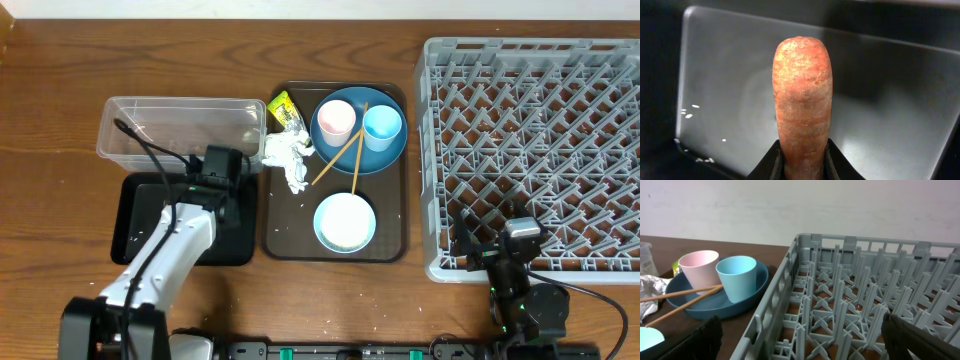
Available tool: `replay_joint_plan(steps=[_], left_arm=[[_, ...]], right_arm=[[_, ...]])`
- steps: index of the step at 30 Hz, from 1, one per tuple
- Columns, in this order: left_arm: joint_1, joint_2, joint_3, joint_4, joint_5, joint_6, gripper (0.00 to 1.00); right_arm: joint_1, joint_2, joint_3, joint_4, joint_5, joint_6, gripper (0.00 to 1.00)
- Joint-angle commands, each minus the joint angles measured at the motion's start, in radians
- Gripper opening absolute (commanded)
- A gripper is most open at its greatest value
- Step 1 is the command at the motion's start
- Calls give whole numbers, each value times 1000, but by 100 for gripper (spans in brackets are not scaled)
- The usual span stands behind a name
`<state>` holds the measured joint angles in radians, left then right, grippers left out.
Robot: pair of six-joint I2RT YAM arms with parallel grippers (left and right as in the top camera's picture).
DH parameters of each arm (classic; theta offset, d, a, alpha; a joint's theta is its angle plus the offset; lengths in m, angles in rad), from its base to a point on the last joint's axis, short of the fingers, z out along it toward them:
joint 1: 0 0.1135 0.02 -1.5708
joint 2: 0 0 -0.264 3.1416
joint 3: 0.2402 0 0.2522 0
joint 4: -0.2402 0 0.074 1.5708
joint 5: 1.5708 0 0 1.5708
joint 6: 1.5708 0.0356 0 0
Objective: Sort waste into correct bins and load items into the dishwasher rack
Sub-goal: 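Carry the carrot left and release it onto the black tray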
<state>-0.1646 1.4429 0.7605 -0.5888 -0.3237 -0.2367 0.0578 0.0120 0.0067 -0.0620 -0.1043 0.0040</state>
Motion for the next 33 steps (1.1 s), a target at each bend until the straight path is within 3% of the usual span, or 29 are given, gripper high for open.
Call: replay_joint_plan(steps=[1, 4, 12, 15, 20, 29, 33], left_arm=[[5, 24, -11, 3, 21, -12, 11], [5, 36, -11, 2, 21, -12, 23], [5, 39, -11, -6, 20, -12, 27], [5, 39, -11, -9, 20, -12, 35], [5, 39, -11, -9, 20, -12, 40], [4, 13, 6, -7, 21, -13, 40], [3, -64, 44, -33, 89, -13, 40]], right_arm=[[2, -5, -1, -2, -8, 6, 99], [2, -5, -2, -2, -8, 6, 99], [2, -5, -1, -2, -8, 6, 99], [2, -5, -2, -2, -8, 6, 99], [2, -5, -2, -2, -8, 6, 99], [2, -5, -2, -2, -8, 6, 99], [2, -5, -1, -2, -8, 6, 99]])
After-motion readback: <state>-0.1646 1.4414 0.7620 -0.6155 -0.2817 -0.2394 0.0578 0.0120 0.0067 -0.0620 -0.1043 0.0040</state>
